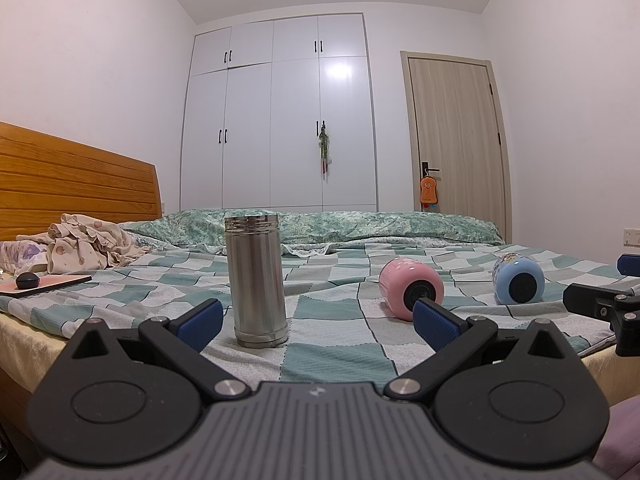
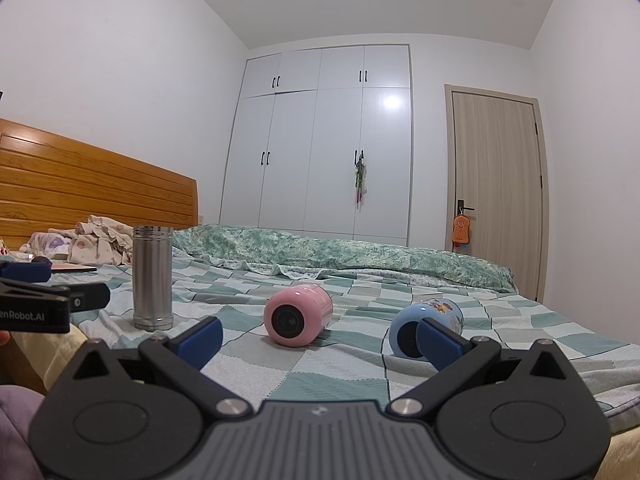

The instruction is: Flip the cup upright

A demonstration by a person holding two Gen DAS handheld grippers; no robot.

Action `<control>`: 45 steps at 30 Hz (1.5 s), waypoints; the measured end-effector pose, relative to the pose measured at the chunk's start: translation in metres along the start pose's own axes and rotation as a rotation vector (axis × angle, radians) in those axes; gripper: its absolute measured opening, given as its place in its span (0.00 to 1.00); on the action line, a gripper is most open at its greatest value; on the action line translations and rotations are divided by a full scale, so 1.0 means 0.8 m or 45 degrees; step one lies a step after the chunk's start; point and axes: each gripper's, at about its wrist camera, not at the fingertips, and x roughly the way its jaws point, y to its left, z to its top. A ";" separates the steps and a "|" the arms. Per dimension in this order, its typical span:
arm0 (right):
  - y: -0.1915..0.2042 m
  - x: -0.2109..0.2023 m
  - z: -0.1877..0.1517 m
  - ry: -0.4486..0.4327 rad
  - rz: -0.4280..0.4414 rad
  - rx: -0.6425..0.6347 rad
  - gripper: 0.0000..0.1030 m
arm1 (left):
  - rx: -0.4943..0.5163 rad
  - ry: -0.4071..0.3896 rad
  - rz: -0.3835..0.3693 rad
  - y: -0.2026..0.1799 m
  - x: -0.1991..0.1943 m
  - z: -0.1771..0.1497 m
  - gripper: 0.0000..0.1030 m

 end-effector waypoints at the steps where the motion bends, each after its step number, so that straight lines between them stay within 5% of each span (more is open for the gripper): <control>1: 0.000 0.000 0.000 0.000 0.000 0.000 1.00 | 0.000 0.001 0.000 0.000 0.000 0.000 1.00; 13: -0.015 0.008 0.013 0.035 0.045 0.023 1.00 | 0.015 0.077 -0.004 -0.007 0.014 0.013 1.00; 22: -0.075 0.057 0.059 0.087 0.043 -0.017 1.00 | 0.099 0.124 -0.128 -0.044 0.069 0.071 1.00; 34: -0.160 0.181 0.085 0.279 0.128 -0.063 1.00 | 0.163 0.418 -0.262 -0.106 0.207 0.136 1.00; 45: -0.216 0.291 0.090 0.403 0.189 -0.025 1.00 | 0.215 0.793 -0.151 -0.160 0.351 0.125 1.00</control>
